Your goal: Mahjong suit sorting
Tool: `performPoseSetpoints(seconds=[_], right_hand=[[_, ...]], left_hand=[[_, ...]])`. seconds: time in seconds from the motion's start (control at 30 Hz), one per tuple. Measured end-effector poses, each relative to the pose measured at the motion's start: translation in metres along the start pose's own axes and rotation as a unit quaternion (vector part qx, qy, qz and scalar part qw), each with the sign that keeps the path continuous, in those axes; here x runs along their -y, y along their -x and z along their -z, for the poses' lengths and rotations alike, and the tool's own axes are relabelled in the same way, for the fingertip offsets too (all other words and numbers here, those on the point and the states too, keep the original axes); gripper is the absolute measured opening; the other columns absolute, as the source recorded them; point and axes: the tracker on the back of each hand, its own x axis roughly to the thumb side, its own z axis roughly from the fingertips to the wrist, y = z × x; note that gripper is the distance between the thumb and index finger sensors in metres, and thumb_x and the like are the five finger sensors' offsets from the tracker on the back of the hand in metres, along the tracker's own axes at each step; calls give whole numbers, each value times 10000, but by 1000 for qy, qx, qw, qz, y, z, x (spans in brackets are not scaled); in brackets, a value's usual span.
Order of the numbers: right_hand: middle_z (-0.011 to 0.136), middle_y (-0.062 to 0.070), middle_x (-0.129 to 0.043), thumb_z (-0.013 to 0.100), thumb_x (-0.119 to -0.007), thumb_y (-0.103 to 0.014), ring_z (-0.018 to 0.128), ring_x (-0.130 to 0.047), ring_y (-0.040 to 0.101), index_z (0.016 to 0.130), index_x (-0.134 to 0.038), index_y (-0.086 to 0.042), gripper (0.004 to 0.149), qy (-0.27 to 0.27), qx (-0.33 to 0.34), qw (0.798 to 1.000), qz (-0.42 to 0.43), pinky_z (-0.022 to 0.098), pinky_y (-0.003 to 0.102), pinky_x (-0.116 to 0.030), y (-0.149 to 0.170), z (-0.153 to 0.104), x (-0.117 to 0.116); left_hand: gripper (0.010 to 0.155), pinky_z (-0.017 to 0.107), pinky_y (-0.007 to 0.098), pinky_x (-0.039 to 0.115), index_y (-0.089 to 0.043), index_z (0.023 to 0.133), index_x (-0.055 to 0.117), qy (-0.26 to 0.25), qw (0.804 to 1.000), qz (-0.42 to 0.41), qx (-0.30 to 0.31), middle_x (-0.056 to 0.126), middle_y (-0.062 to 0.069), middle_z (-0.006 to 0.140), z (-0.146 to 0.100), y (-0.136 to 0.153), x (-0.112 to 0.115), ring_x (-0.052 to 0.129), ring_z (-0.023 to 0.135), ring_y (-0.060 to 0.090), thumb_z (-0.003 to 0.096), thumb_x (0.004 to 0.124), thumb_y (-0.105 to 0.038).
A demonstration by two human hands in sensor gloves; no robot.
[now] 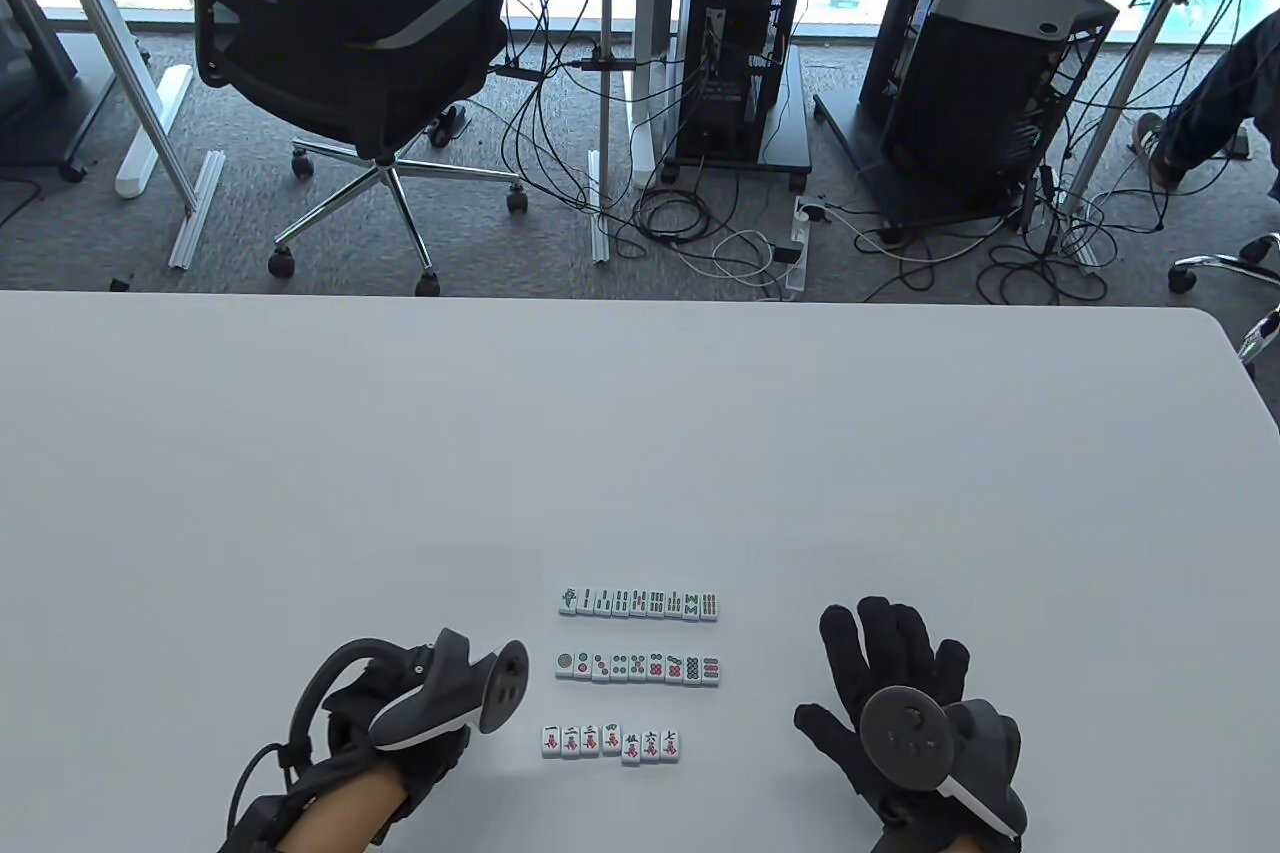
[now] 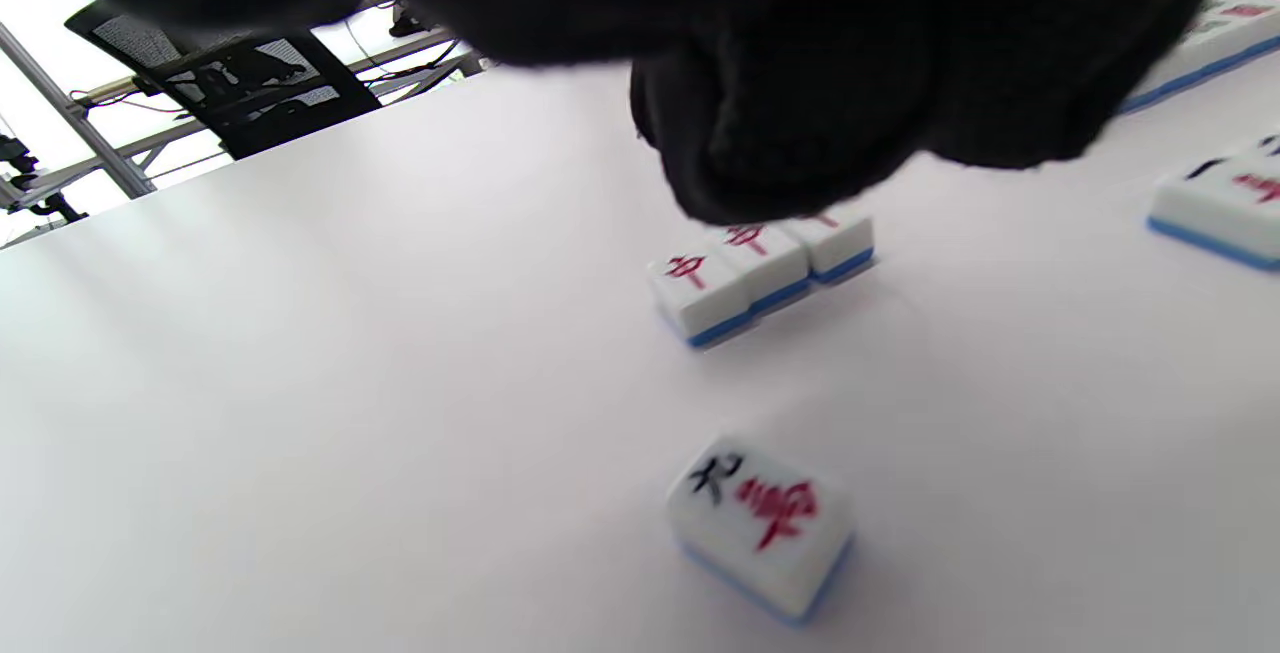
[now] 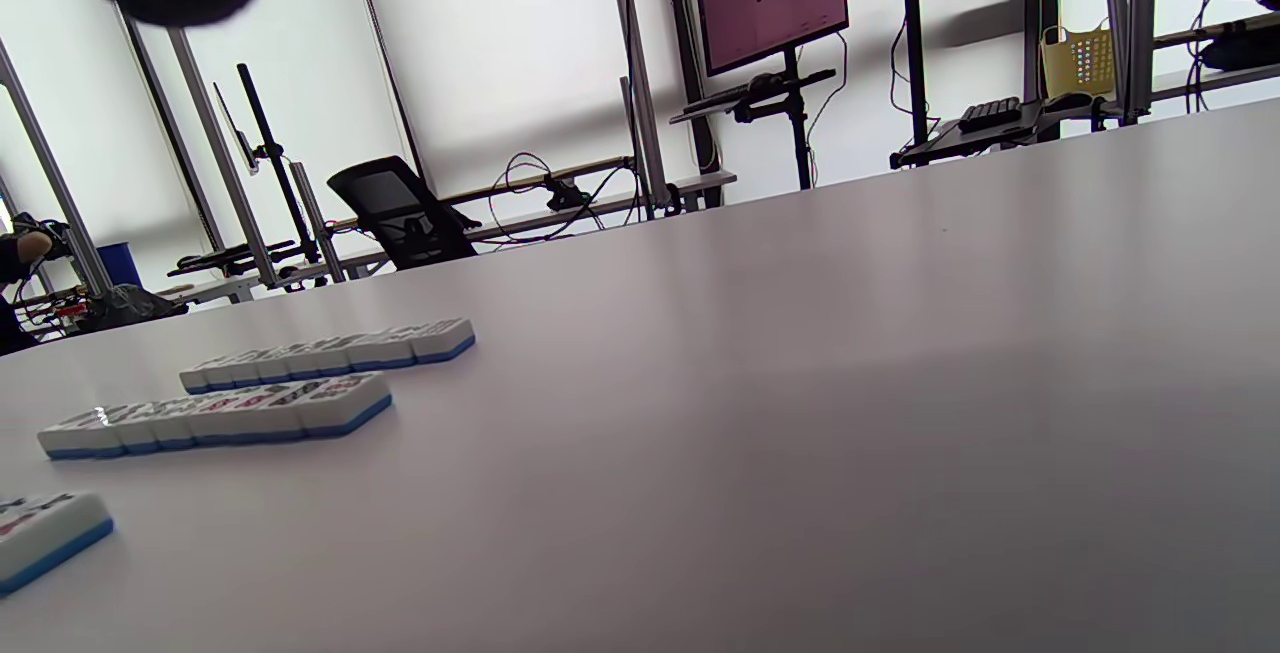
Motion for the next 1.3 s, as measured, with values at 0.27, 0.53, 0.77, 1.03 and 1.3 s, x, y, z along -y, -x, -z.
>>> performPoseSetpoints(seconds=[0.27, 0.53, 0.77, 1.03, 1.3], right_hand=[[1144, 129, -144, 433, -611, -609, 1033, -155, 435, 1050, -148, -322, 824, 0, 0, 1000, 0, 686, 749, -220, 0, -1, 0], [1146, 125, -141, 434, -615, -606, 1035, -148, 433, 1054, -157, -323, 822, 3, -1, 1000, 14, 689, 749, -208, 3, 0, 2], [1147, 127, -142, 434, -615, -607, 1036, -150, 433, 1055, -159, -322, 821, 7, -2, 1000, 14, 688, 750, -210, 4, 0, 2], [1147, 129, -142, 435, -614, -607, 1035, -151, 434, 1056, -158, -320, 822, 2, -2, 1000, 11, 688, 750, -212, 4, 0, 1], [1146, 129, -143, 435, -615, -607, 1035, -152, 435, 1055, -159, -321, 821, 1, -4, 1000, 10, 686, 751, -213, 4, 0, 2]], left_hand=[[631, 214, 357, 874, -118, 756, 846, -83, 989, 3, 119, 1006, -150, 364, 19, -102, -49, 954, 70, 64, 277, 879, -527], [631, 206, 354, 873, -120, 752, 851, -70, 982, 17, 177, 1004, -155, 353, 35, -163, -50, 948, 60, 60, 275, 878, -533], [632, 193, 346, 871, -133, 743, 858, -57, 982, 39, 176, 997, -165, 336, 45, -181, -33, 932, 42, 51, 268, 881, -548], [629, 181, 342, 868, -148, 741, 867, -36, 983, 71, 167, 995, -169, 315, 49, -183, -22, 919, 25, 49, 263, 883, -556], [699, 243, 365, 866, -211, 853, 799, -61, 985, 51, 151, 1000, -144, 408, 33, -156, -31, 951, 104, 72, 265, 859, -585]])
